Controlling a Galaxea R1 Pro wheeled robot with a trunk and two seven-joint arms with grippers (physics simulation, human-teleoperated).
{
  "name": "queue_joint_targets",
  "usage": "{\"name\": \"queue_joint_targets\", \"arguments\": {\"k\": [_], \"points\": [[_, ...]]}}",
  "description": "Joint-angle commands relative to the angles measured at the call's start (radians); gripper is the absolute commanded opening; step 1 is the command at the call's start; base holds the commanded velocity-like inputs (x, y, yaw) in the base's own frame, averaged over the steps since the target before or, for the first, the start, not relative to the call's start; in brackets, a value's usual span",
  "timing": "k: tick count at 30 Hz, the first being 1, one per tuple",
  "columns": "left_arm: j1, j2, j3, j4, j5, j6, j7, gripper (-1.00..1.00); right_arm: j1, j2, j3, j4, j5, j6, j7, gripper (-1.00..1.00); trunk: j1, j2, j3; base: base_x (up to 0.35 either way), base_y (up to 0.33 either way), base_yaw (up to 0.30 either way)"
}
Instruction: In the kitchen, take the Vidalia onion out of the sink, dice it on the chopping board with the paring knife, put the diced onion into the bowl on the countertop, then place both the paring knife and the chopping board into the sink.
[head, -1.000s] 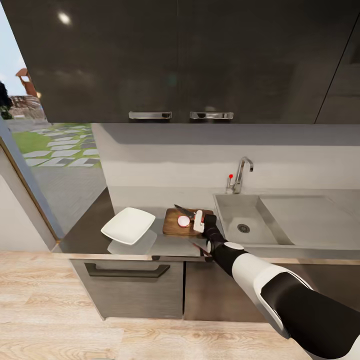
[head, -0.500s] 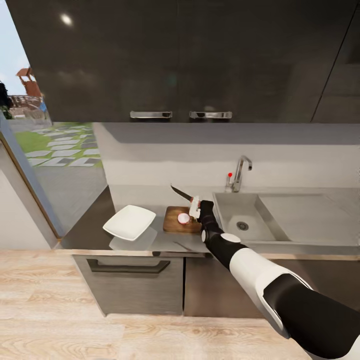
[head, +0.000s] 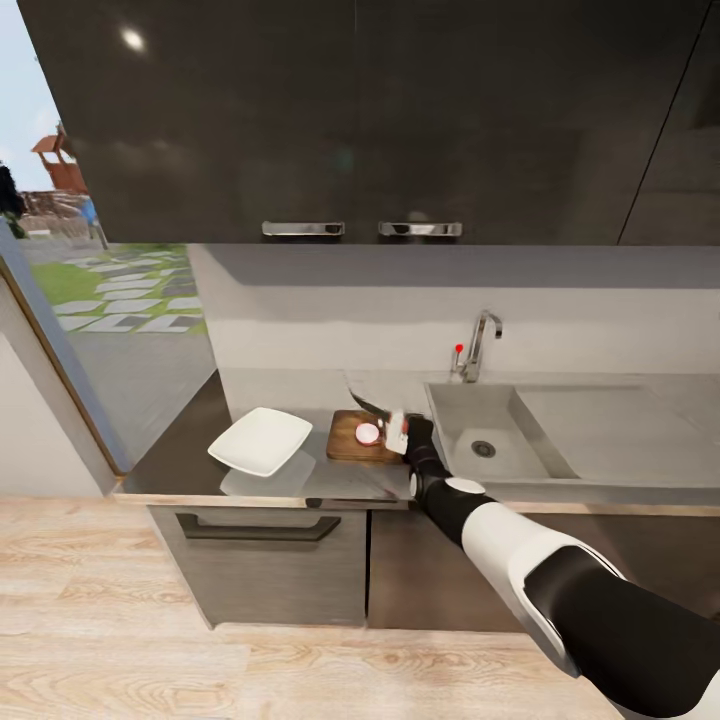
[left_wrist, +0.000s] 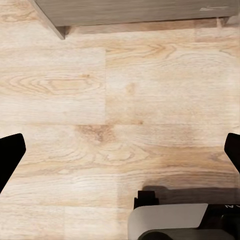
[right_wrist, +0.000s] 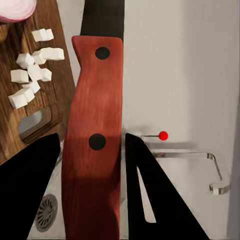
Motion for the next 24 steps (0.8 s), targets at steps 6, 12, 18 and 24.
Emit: {"name": "queue_joint_targets", "arguments": {"k": [6,12,18,24], "points": [[-0.002,0.0,-0.008,0.004,0.003,-0.007,0.003,1.0,-0.001,0.0,0.004,0.021,0.008,0.004,-0.002,-1.0,0.001,-0.002,-0.002,0.0,0.0,0.0],[-0.002,0.0,-0.008,0.004,0.003,-0.007,0.003,1.0,-0.001,0.0,0.005,0.033,0.009,0.001,-0.002,-1.0,0.001,-0.002,-0.002,0.0,0.036,0.0],[-0.002,0.0,-0.008,0.004,0.003,-0.007,0.003,1.0,-0.001,0.0,0.005,0.051,0.009,0.0,-0.002,-1.0,0.001,-0.002,-0.002,0.0,0.151,0.0],[-0.002,0.0,-0.008,0.004,0.003,-0.007,0.004,1.0,-0.001,0.0,0.004,0.056,0.009,0.001,-0.002,-1.0,0.001,-0.002,-0.002,0.0,0.011,0.0]]}}
